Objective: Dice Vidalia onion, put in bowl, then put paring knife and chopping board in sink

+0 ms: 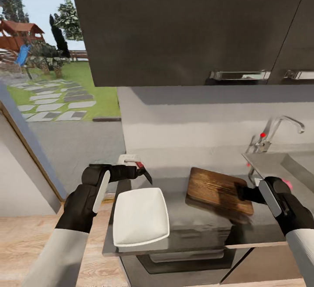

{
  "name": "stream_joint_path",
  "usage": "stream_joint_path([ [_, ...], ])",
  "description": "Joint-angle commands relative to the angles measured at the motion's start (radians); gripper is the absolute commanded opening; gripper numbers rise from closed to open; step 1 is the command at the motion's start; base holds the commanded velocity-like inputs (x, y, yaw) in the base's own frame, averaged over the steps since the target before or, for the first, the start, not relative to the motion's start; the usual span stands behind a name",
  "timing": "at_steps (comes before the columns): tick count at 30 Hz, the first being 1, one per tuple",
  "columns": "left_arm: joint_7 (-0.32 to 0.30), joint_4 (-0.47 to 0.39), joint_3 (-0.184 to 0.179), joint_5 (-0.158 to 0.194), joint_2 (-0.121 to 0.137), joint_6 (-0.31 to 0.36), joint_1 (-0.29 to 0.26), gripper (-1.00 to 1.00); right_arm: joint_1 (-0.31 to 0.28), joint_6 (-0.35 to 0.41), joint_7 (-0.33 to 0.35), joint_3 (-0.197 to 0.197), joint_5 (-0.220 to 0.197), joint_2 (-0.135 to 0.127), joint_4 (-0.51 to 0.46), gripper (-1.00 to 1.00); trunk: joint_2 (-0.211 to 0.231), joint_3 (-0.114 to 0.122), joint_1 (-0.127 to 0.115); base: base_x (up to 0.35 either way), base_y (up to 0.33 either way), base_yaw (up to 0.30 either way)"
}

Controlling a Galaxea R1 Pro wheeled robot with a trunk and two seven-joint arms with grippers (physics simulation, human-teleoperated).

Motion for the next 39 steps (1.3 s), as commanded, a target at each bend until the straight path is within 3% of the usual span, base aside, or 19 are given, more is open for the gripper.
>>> stream_joint_path([
  [1, -0.001, 0.000, 0.000, 0.000, -0.001, 0.006, -0.001, 1.00, 0.000, 0.003, -0.009, -0.001, -0.011, -0.001, -0.001, -1.00, -0.002, -0.002, 0.001, -0.084, -0.310, 0.280],
  [12, -0.001, 0.000, 0.000, 0.000, -0.001, 0.004, -0.001, 1.00, 0.000, 0.003, -0.009, -0.001, -0.011, -0.001, -0.001, -1.00, -0.002, -0.002, 0.001, -0.185, -0.275, 0.248],
  [19, -0.001, 0.000, 0.000, 0.000, -0.001, 0.004, -0.002, 1.00, 0.000, 0.003, -0.009, -0.001, -0.011, -0.001, -0.001, -1.00, -0.002, -0.002, 0.001, -0.212, -0.261, 0.024],
  [30, -0.001, 0.001, 0.000, 0.000, -0.001, 0.004, -0.001, 1.00, 0.000, 0.003, -0.009, -0.001, -0.011, -0.001, -0.001, -1.00, -0.002, -0.002, 0.001, -0.020, -0.240, 0.000],
  [39, -0.001, 0.001, 0.001, 0.000, -0.001, 0.004, -0.001, 1.00, 0.000, 0.003, -0.009, -0.001, -0.011, -0.001, -0.001, -1.00, -0.002, -0.002, 0.001, 0.000, -0.038, 0.030],
])
